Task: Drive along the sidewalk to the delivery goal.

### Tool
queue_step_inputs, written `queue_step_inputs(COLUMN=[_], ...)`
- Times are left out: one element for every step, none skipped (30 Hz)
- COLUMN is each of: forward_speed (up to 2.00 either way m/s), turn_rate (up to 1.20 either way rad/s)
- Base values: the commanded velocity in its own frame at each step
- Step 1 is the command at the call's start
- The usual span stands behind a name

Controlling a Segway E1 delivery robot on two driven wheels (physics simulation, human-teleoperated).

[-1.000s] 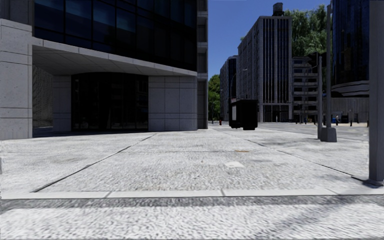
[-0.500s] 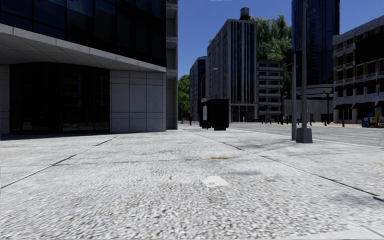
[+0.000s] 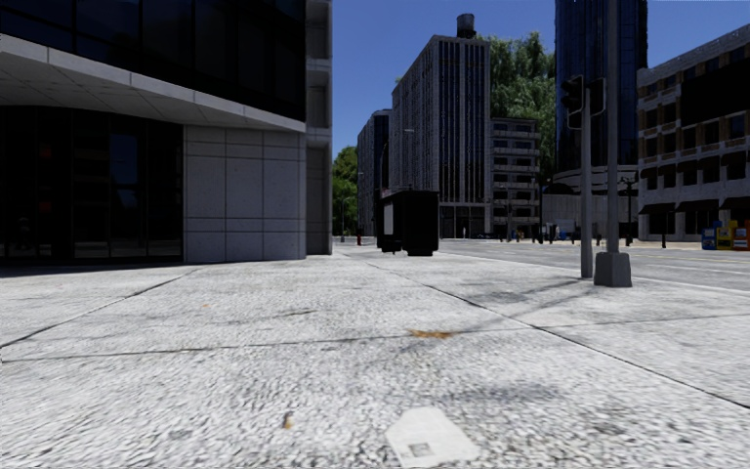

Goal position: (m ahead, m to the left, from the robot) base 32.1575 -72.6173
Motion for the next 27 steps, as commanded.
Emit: queue_step_inputs(forward_speed=[2.00,2.00,2.00,2.00,2.00,2.00,2.00,2.00,2.00,2.00,2.00,2.00,2.00,2.00,2.00,2.00,2.00,2.00,2.00,2.00,2.00,2.00,2.00,2.00,2.00,2.00,2.00], turn_rate=[0.00,0.00,0.00,0.00,0.00,0.00,0.00,0.00,0.00,0.00,0.00,0.00,0.00,0.00,0.00,0.00,0.00,0.00,0.00,0.00,0.00,0.00,0.00,0.00,0.00,0.00,0.00])
